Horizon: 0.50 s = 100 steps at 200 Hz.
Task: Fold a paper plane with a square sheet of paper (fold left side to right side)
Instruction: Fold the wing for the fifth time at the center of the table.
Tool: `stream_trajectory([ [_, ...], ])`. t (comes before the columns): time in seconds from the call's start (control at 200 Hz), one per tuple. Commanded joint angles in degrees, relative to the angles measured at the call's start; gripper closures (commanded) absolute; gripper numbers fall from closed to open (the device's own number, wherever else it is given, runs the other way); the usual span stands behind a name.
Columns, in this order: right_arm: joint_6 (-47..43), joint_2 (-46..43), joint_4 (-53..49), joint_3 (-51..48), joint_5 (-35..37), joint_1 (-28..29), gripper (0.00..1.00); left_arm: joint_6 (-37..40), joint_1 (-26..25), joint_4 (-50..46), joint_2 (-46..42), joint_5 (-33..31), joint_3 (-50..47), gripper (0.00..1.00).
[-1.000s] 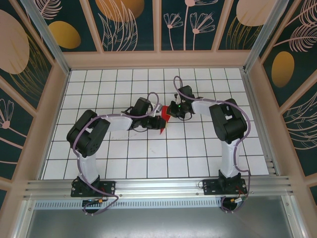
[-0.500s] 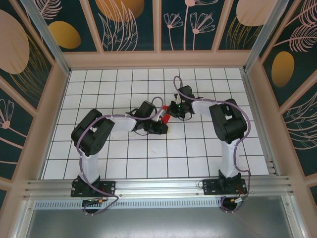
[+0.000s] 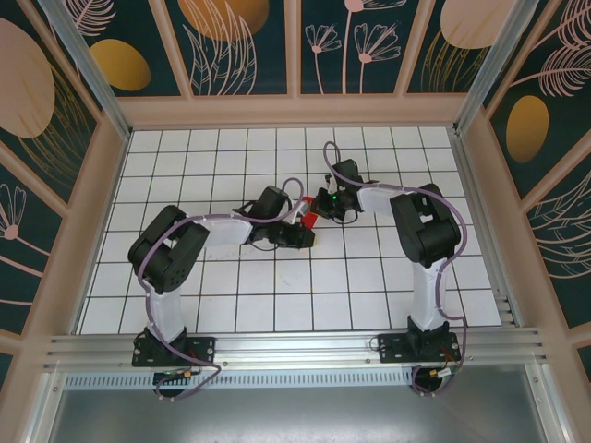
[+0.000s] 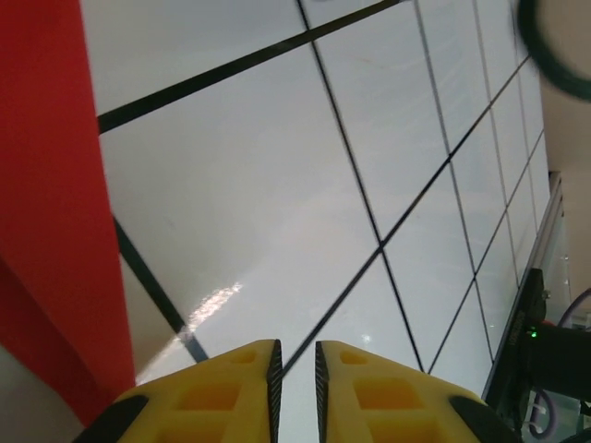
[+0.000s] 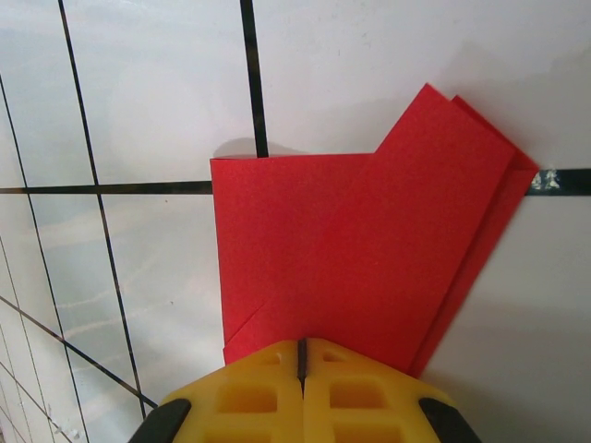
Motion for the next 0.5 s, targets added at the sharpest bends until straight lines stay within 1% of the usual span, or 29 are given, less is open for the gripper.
stream_trajectory([
  [0.0, -0.8, 2.9, -4.8, -0.5, 5.0, -0.6, 0.95, 1.4, 0.6, -3.1, -2.7, -2.5, 2.7, 0.77],
  [0.145, -0.8, 2.9, -4.9, -0.6, 4.9, -0.6, 0.95, 1.8, 1.1, -4.6, -0.5, -4.4, 3.6, 0.77],
  [0.325, -0.8, 2.8, -4.8, -0.6, 4.7, -0.6, 0.94, 1.8, 1.1, -4.7, 2.5, -5.1, 4.1, 0.77],
  [0.495, -0.8, 2.9, -4.8, -0.6, 4.7, -0.7, 0.94, 1.9, 1.1, -4.1, 3.4, -3.1, 3.7, 0.77],
])
